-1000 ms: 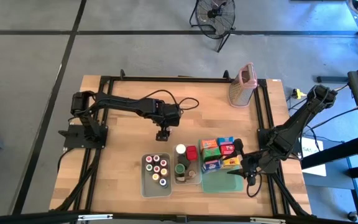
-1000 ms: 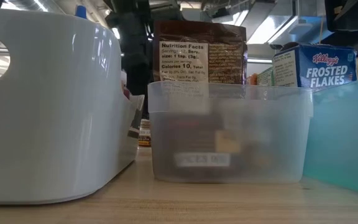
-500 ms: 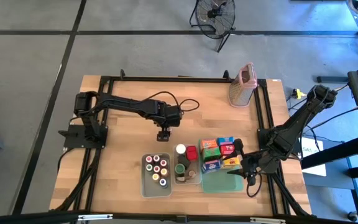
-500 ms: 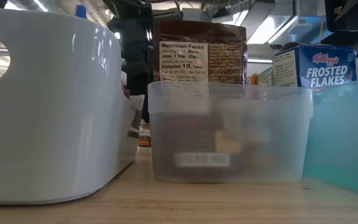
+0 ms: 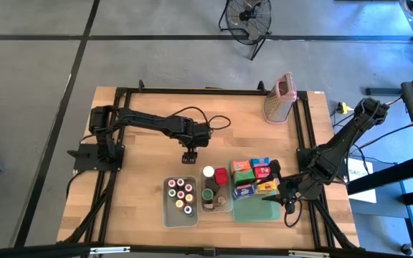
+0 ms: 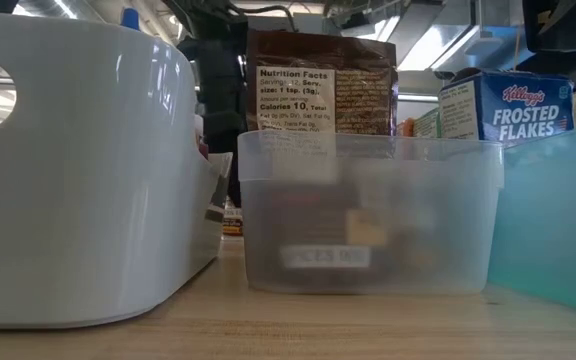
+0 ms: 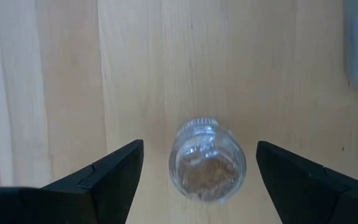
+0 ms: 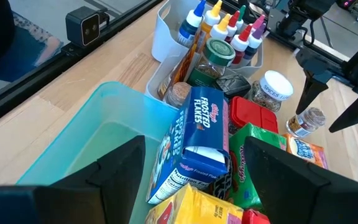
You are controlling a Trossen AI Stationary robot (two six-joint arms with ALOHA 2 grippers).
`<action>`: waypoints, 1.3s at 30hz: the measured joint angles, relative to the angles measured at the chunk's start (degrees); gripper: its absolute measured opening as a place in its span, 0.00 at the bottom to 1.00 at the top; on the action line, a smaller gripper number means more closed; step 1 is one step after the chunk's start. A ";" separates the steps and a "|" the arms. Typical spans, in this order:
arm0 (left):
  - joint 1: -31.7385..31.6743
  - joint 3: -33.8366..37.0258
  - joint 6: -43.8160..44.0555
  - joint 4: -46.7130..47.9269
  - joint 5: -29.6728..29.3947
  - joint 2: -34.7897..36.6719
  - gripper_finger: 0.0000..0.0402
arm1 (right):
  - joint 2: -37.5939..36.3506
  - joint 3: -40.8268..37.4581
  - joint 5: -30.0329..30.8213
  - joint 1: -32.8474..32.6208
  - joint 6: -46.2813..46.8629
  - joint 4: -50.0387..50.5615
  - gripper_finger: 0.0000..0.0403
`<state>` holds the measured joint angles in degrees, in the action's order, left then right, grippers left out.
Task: Pick & Place Kitchen Items
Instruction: Put the brown seasoning bottle into the white bin
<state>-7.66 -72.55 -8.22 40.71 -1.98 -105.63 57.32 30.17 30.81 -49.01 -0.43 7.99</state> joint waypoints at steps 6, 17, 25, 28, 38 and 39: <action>-0.09 0.00 -0.03 0.06 -0.02 0.03 0.77 | 0.00 0.02 0.00 -0.02 0.00 -0.02 0.68; -0.33 0.00 -0.03 0.25 0.09 -0.83 0.76 | -0.01 0.01 0.02 -0.02 0.00 -0.01 0.68; -1.14 0.00 0.02 0.19 3.07 -0.82 0.68 | -0.02 0.02 0.04 -0.01 0.00 -0.02 0.68; -1.14 0.00 0.02 0.21 3.22 -0.80 0.64 | -0.02 0.00 0.04 -0.02 0.00 -0.02 0.68; -1.13 0.00 0.52 0.19 1.41 -0.80 0.50 | -0.01 0.02 0.04 -0.02 -0.01 -0.02 0.68; -1.14 0.00 0.52 0.19 1.42 -0.80 0.49 | -0.01 0.01 0.04 -0.02 -0.01 -0.02 0.68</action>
<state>-8.80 -72.55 -7.70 40.91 -0.56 -106.43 57.31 30.18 30.85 -49.04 -0.43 7.97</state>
